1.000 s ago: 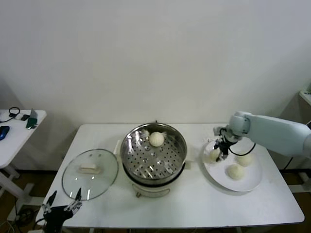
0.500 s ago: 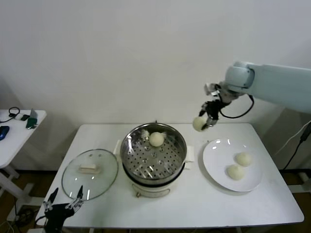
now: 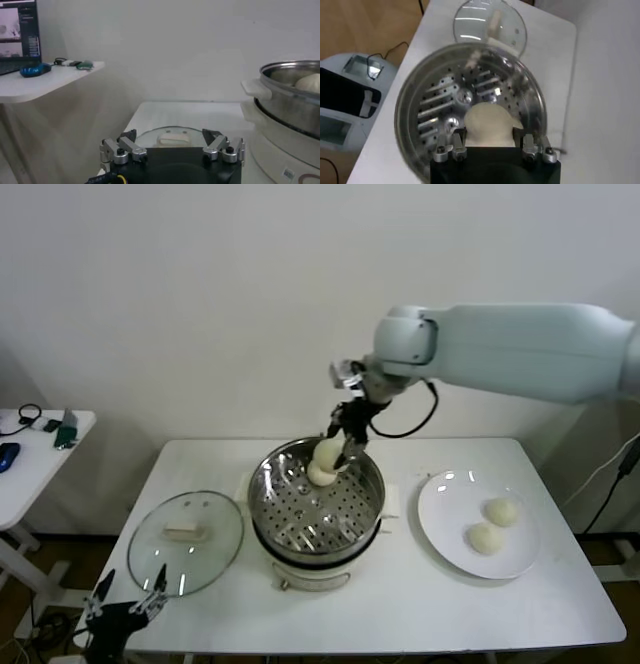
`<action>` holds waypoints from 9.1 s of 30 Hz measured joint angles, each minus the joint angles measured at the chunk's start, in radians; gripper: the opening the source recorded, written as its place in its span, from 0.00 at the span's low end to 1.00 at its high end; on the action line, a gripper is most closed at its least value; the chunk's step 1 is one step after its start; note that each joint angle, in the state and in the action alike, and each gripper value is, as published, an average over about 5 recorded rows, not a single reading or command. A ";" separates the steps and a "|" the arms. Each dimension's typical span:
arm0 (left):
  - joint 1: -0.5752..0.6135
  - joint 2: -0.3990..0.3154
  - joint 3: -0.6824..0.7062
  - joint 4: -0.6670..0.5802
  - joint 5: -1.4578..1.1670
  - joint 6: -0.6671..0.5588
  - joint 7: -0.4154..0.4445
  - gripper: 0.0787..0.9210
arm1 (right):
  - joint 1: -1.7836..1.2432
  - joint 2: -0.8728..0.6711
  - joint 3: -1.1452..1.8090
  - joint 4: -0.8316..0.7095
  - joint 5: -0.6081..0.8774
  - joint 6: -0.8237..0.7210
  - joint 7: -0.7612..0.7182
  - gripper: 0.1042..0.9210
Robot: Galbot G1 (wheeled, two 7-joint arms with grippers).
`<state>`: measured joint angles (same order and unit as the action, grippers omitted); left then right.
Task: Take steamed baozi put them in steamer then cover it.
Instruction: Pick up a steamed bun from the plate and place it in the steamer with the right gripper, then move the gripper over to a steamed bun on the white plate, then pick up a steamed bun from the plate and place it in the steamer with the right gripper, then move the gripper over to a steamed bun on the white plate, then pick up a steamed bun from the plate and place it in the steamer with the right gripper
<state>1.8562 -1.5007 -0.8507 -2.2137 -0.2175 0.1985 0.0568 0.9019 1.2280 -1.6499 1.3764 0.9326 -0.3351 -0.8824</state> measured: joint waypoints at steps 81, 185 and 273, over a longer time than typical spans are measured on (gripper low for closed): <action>0.012 -0.025 0.009 0.018 0.028 -0.021 0.004 0.88 | -0.482 -0.592 0.100 -0.130 -0.650 0.083 0.007 0.86; -0.008 -0.029 0.014 0.014 0.048 -0.012 0.004 0.88 | 0.088 -0.224 -0.130 -0.038 -0.622 0.525 -0.226 0.88; -0.005 -0.028 0.014 0.009 0.054 -0.015 -0.002 0.88 | 0.099 -0.348 -0.090 -0.055 -0.283 0.237 -0.177 0.70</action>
<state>1.8511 -1.5285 -0.8371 -2.2042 -0.1639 0.1835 0.0551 1.0010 0.8796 -1.7399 1.3213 0.6492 -0.0985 -1.0599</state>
